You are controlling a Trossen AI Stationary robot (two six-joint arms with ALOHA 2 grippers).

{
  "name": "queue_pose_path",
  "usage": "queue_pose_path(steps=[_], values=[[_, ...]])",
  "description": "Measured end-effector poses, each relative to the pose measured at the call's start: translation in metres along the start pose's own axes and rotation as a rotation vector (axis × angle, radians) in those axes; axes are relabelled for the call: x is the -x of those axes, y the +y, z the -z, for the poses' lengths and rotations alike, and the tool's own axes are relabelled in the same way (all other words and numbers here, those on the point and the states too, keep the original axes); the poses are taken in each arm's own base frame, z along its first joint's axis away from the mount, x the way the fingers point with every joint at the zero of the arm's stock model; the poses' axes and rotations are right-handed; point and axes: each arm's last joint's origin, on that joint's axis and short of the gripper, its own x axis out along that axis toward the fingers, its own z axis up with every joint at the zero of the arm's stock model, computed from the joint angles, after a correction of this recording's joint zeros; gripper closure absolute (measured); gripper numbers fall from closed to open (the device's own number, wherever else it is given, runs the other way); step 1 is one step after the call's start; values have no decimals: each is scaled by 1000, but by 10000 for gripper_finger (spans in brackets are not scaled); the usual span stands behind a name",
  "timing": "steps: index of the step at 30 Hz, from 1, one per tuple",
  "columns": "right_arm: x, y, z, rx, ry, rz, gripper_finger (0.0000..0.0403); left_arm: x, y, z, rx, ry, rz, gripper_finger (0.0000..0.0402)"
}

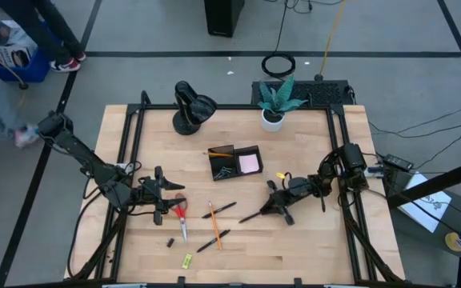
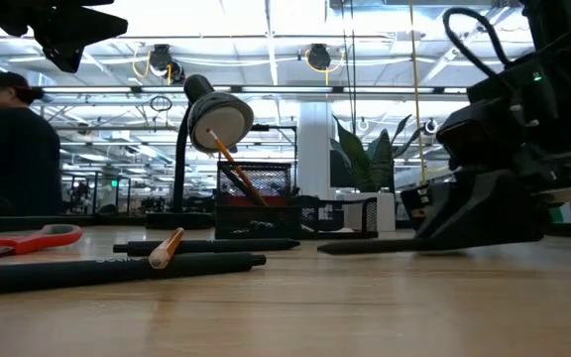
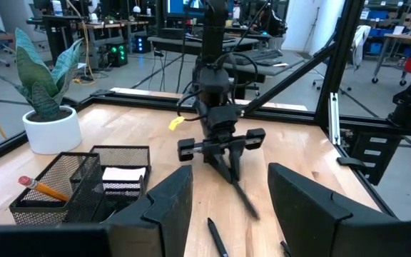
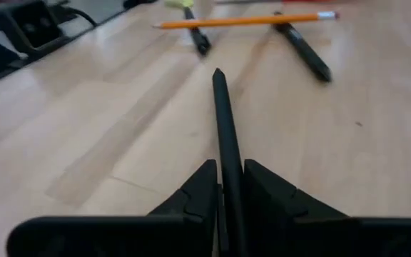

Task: Pick and place office supplies into organizer
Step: Put the black binder clip into the desk organizer

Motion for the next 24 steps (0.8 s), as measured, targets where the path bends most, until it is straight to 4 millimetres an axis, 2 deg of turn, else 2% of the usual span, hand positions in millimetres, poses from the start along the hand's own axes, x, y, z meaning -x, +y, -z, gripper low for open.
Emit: queue_pose_path(steps=[5, 15, 19, 24], values=[[-1, 3, -4, 10, -37, -1, 361, 0, 0, 0, 0, 0, 0, 215], [-11, 4, -16, -85, -110, -19, 350, 0, 0, -2, 34, -21, -1, 215], [-16, 7, -21, -74, -130, -34, 359, 0, -2, -4, 271, -14, 63, 215], [-26, 12, -30, -68, -162, -62, 350, -2, -1, 2, 495, 52, 73, 215]])
